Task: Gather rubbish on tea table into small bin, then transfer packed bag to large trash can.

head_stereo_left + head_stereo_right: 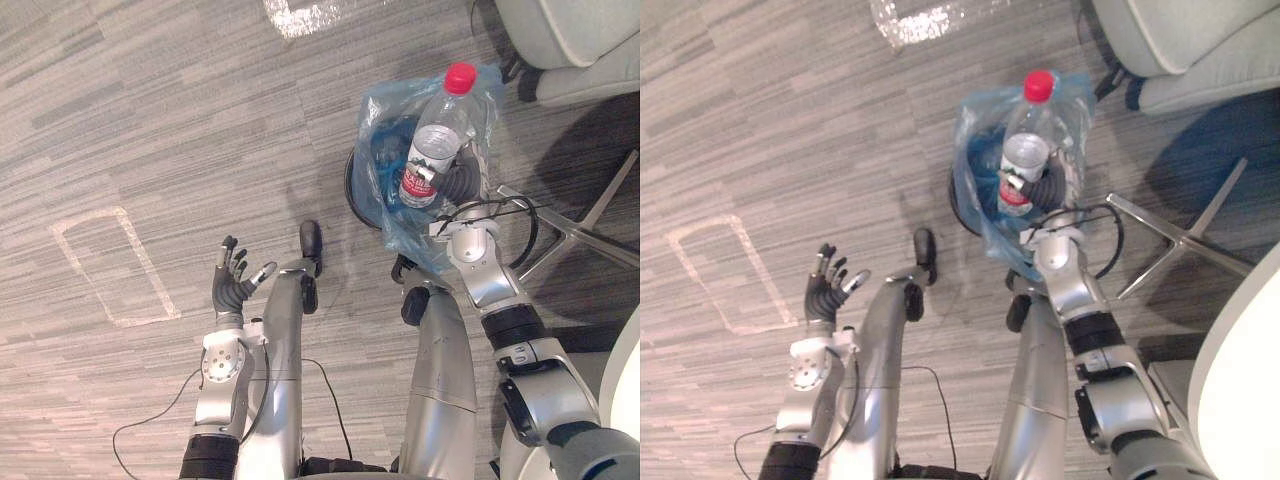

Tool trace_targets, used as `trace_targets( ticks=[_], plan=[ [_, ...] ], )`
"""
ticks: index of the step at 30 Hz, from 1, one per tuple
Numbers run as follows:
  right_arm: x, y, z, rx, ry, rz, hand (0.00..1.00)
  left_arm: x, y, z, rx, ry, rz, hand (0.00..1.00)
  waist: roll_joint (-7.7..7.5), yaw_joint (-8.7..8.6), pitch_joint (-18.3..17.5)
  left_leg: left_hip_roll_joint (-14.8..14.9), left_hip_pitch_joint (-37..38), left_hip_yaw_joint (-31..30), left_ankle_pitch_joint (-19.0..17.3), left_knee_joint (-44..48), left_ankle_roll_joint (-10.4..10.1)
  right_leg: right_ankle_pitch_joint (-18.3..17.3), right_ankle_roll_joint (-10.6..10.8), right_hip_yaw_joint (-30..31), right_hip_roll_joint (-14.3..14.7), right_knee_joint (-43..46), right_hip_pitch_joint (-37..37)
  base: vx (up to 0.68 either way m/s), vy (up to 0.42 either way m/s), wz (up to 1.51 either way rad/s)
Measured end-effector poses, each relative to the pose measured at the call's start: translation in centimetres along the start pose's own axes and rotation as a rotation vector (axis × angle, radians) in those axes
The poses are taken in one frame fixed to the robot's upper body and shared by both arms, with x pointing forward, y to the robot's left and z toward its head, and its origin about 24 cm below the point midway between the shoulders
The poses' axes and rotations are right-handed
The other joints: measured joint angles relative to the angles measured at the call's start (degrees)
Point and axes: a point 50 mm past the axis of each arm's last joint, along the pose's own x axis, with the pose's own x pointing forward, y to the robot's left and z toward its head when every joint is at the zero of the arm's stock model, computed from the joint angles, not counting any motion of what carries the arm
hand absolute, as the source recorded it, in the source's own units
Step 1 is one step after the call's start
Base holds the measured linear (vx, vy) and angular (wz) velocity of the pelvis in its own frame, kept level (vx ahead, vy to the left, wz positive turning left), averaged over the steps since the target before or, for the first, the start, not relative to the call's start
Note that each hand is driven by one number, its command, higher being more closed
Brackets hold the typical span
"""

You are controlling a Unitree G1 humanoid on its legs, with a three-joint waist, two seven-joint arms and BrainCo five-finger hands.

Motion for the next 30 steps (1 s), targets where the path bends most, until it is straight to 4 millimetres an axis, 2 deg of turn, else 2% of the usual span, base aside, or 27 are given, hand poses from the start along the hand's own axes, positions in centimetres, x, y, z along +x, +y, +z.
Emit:
trace_targets(
  ticks=[5, 9, 13, 15, 16, 18, 20, 21, 22, 24, 27, 28, 30],
  plan=[
    [0.1, 0.2, 0.3, 0.003, -0.008, 0.0, 0.0, -0.2, -0.7, 0.5, -0.016, -0.024, -0.039, 0.0, -0.06, -0.36, -0.29, 0.23, -0.01, 0.07, 0.04, -0.08, -0.08, -0.71, -0.36, -0.19, -0.04, 0.93, -0.54, 0.01, -0.007, 0.02],
    [-0.2, 0.9, 0.8, -0.008, -0.029, 0.006, 0.0, -0.2, -1.3, 0.8, -0.022, -0.036, -0.06, 0.0, -0.17, -1.31, -0.39, 0.4, -0.02, -0.01, 0.12, -0.12, -0.21, -0.79, -0.48, -0.4, 0.06, 1.01, -0.54, 0.0, 0.0, 0.0],
    [-1.2, 2.0, 1.2, -0.071, -0.079, 0.048, 0.0, -0.2, -1.5, 1.4, -0.02, -0.061, -0.067, 0.0, -0.38, -1.8, -0.55, 0.66, -0.08, 0.01, 0.16, -0.08, -0.27, -0.74, -0.55, -0.48, 0.29, 0.85, -0.53, 0.0, 0.0, -0.02],
    [-2.2, 3.4, 1.3, -0.086, -0.091, 0.096, 0.0, 0.7, -1.7, 0.1, -0.006, -0.011, -0.066, 0.0, -0.83, -1.82, -2.06, 1.59, -0.65, 0.0, 0.14, -0.09, -0.3, -0.22, -0.96, -0.76, 1.24, -0.34, -0.59, 0.0, -0.005, -0.2],
    [-2.9, 4.6, 1.6, -0.083, -0.1, 0.138, 0.0, 2.3, -2.1, -1.1, 0.035, 0.046, -0.051, 0.0, -1.83, -2.11, -2.83, 2.2, -0.59, 0.24, 0.15, -0.08, -0.3, 0.08, -1.11, -0.63, 1.89, -0.7, -0.55, 0.0, -0.007, -0.19],
    [-3.8, 6.1, 2.2, -0.086, -0.121, 0.186, 0.0, 3.7, -3.2, -1.2, 0.077, 0.067, -0.054, 0.0, -3.13, -3.01, -3.54, 2.43, -0.54, 0.2, 0.31, -0.11, -0.53, 0.27, -1.38, -0.79, 2.05, -0.79, -0.55, -0.01, -0.01, -0.09],
    [-4.7, 7.3, 2.4, -0.09, -0.128, 0.222, 0.0, 4.2, -4.6, -0.6, 0.111, 0.045, -0.1, 0.0, -4.18, -3.7, -4.13, 2.72, 0.1, 0.55, 0.33, -0.14, -0.56, 0.54, -1.69, -0.73, 2.2, -0.85, -0.21, 0.0, -0.008, -0.1],
    [-5.3, 7.9, 2.1, -0.098, -0.116, 0.25, 0.0, 4.1, -5.6, -0.6, 0.105, 0.045, -0.119, 0.0, -4.23, -3.67, -4.16, 3.05, 1.07, 0.7, 0.33, -0.28, -0.56, 0.86, -1.79, -0.75, 2.49, -1.45, 0.91, -0.01, -0.005, -0.14],
    [-5.6, 8.3, 2.0, -0.1, -0.11, 0.265, 0.0, 4.0, -5.7, -1.0, 0.099, 0.061, -0.118, 0.0, -4.24, -3.65, -4.17, 3.22, 1.67, 0.7, 0.4, -0.56, -0.65, 1.13, -1.75, -0.76, 2.73, -1.99, 1.62, -0.01, -0.003, -0.13],
    [-6.5, 9.2, 1.3, -0.161, -0.101, 0.322, 0.0, 4.0, -5.4, -3.0, 0.118, 0.149, -0.1, 0.0, -4.34, -3.63, -4.46, 3.37, 3.76, 0.85, 1.04, -2.65, -1.12, 1.97, -1.59, -0.94, 3.08, -4.6, 3.73, -0.02, 0.002, -0.06],
    [-7.6, 10.9, 0.5, -0.216, -0.077, 0.396, 0.0, 3.2, -3.4, -6.5, 0.163, 0.31, -0.02, 0.0, -4.99, -3.55, -5.93, 3.77, 4.33, 1.59, 2.18, -5.8, -1.23, 3.26, -1.82, -1.67, 3.26, -7.5, 4.25, 0.0, -0.003, 0.03],
    [-7.9, 11.8, 0.1, -0.229, -0.045, 0.426, 0.0, 3.1, -2.7, -7.0, 0.172, 0.338, 0.01, 0.0, -4.99, -3.55, -5.93, 3.94, 4.3, 1.65, 3.07, -6.78, -1.65, 3.56, -2.09, -2.34, 3.25, -8.18, 4.44, 0.0, -0.01, 0.16],
    [-8.1, 12.7, -0.6, -0.257, 0.001, 0.464, 0.0, 3.7, -2.8, -6.8, 0.169, 0.338, 0.017, 0.0, -5.0, -3.01, -5.93, 3.95, 4.32, 1.69, 4.25, -8.15, -1.94, 3.92, -2.39, -2.96, 3.16, -8.72, 4.52, 0.01, -0.012, 0.19]
  ],
)
